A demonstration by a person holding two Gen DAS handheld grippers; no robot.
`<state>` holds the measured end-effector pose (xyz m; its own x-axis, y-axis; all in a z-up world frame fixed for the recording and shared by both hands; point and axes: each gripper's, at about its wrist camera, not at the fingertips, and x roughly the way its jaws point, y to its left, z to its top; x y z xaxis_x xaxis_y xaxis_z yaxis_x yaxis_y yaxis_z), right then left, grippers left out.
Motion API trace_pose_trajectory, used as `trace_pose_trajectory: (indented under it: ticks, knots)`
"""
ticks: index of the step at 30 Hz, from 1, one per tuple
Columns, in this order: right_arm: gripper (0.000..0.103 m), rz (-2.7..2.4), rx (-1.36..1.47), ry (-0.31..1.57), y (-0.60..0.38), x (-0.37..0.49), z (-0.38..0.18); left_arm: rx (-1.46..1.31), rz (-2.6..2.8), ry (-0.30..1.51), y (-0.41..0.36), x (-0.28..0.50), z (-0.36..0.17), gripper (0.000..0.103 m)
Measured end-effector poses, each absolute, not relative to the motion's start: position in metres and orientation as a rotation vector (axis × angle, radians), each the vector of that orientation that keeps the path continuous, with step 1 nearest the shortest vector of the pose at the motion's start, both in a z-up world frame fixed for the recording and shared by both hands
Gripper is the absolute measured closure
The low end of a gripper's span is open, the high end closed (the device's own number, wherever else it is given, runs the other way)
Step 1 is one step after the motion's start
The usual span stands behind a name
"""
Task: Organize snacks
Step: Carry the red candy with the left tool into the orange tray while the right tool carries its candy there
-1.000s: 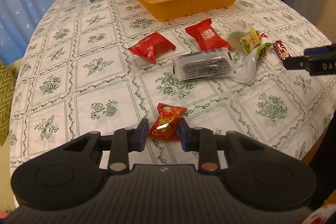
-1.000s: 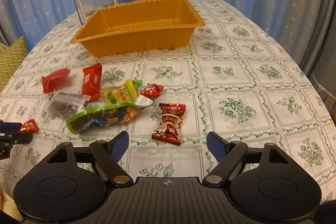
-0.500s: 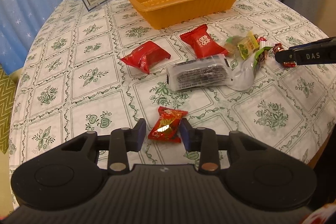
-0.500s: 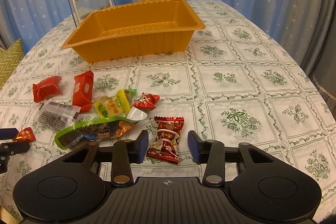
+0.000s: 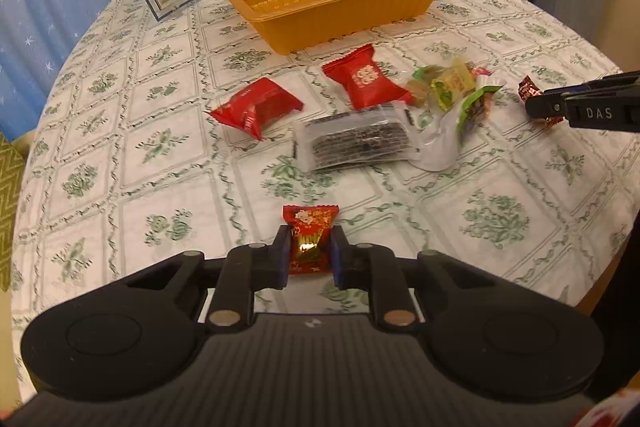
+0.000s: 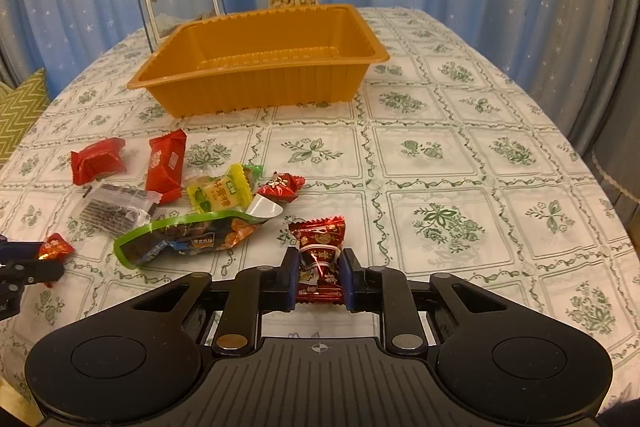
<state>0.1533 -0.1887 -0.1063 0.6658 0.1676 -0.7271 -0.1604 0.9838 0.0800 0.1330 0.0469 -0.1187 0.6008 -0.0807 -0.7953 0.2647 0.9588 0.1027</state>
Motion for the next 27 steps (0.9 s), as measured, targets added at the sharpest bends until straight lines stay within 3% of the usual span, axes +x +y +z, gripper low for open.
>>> trace_pose_trajectory:
  ticks: [16,27]
  knots:
    - [0.083,0.202,0.020,0.703,-0.200,0.130,-0.049,0.128,-0.203,0.777,0.015,0.130,-0.067,0.086]
    - [0.083,0.239,0.030,0.626,-0.193,0.194,-0.027,0.099,-0.184,0.649,0.007,0.195,-0.027,0.085]
